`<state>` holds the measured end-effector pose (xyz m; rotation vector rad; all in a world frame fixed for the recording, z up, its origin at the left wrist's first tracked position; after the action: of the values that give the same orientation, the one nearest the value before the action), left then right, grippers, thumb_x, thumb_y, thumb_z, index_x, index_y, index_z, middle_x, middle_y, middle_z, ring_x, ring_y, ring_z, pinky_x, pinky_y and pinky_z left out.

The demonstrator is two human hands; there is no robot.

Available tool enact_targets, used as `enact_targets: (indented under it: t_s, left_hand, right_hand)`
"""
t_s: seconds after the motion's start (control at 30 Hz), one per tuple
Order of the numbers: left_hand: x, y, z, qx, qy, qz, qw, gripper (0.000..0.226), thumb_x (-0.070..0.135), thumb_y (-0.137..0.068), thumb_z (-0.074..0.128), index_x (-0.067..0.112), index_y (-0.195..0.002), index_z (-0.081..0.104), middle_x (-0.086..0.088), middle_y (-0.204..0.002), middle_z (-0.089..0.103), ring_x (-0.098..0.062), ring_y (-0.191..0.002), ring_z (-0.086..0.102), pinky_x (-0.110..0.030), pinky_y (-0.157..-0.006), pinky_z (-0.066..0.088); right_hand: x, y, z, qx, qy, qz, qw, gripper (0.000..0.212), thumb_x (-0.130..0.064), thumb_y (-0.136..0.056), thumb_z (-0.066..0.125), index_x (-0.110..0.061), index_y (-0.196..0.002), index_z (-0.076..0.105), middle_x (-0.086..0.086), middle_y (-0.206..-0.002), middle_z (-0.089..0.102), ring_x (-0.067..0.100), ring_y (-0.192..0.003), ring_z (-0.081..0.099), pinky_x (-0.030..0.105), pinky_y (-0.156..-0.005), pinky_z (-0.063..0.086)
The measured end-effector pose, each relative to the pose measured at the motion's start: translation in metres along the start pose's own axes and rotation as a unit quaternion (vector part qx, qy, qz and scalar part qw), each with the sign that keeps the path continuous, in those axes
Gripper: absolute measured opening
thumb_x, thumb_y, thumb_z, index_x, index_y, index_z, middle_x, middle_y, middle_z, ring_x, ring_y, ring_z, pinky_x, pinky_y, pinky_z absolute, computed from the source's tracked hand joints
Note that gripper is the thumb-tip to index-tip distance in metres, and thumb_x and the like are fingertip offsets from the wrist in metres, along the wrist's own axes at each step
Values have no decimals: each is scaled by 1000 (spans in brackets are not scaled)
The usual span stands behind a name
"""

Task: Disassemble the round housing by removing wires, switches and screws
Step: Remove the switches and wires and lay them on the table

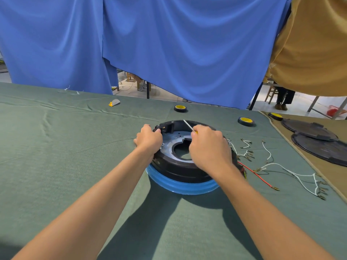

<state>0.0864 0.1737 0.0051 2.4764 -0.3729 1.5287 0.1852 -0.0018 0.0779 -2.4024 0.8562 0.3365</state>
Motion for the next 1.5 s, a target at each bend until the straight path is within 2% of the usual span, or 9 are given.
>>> enact_targets:
  t_s: [0.13,0.43,0.57,0.7,0.9,1.07,1.2,1.37,1.5]
  left_hand:
    - [-3,16,-1,58,-8,-44,997,39,31,-103,43,5,-133,42,-21,-143,42,-37,-134,32,-45,-112,27]
    - [-20,32,-26,123,-41,-104,986,36,28,-100,40,5,-128,38,-27,-142,33,-39,-133,27,-46,-111,20]
    - [-27,11,-43,116,-25,-73,990,35,25,-96,44,7,-127,40,-24,-137,44,-40,-130,34,-49,-111,28]
    - [-29,-5,-52,104,6,-41,994,40,23,-96,49,7,-131,41,-20,-135,48,-37,-127,41,-47,-109,33]
    - [-35,0,-56,146,-3,-75,986,38,29,-97,47,6,-127,43,-25,-140,39,-38,-132,30,-47,-111,26]
    - [-33,11,-52,177,-70,-82,978,48,43,-95,47,4,-124,46,-27,-139,37,-38,-132,30,-43,-108,20]
    - [-31,-3,-62,177,-113,-21,978,58,50,-94,43,4,-130,46,-26,-137,44,-37,-133,30,-46,-107,23]
    - [-3,-11,-52,119,-85,155,977,52,26,-100,45,3,-145,37,-20,-152,32,-31,-142,18,-37,-113,15]
    - [12,-7,-40,99,-104,247,958,46,9,-99,37,7,-145,41,-10,-159,26,-23,-146,16,-34,-118,11]
  right_hand:
    - [3,19,3,66,90,-8,994,17,-18,-95,41,-17,-106,54,6,-96,62,38,-84,61,35,-60,29]
    - [9,19,-14,194,-3,-29,981,29,-21,-101,43,-13,-124,58,10,-101,67,39,-82,63,39,-68,37]
    - [-21,33,-3,186,2,-44,982,21,-12,-94,54,-13,-113,62,6,-86,66,34,-66,61,34,-64,26]
    - [-34,30,10,156,14,-42,987,28,-14,-96,47,-16,-123,56,2,-90,63,31,-69,59,35,-66,23]
    - [-27,12,11,190,59,-30,980,22,-7,-90,51,-13,-109,60,3,-78,61,24,-52,34,34,-65,22]
    - [14,-16,14,135,37,26,990,25,-15,-101,33,-13,-119,50,6,-101,61,26,-68,46,35,-69,29]
    - [13,-2,14,165,-44,11,985,29,-20,-103,33,-11,-123,51,9,-104,61,31,-71,54,36,-59,35]
    - [14,-1,3,172,-56,-45,982,29,-21,-103,34,-11,-124,51,10,-107,65,36,-87,61,39,-71,35]
    - [82,-33,6,63,-74,43,994,14,-28,-103,29,-18,-108,38,15,-105,63,37,-86,55,38,-70,33]
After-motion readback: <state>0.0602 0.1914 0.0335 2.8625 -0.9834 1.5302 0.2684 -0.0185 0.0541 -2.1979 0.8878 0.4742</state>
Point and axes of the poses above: each hand's wrist, its own y-axis away from the middle knuckle, its own z-axis out of the palm, x = y × z, the point moved 10 cm from there along -y, towards the middle knuckle
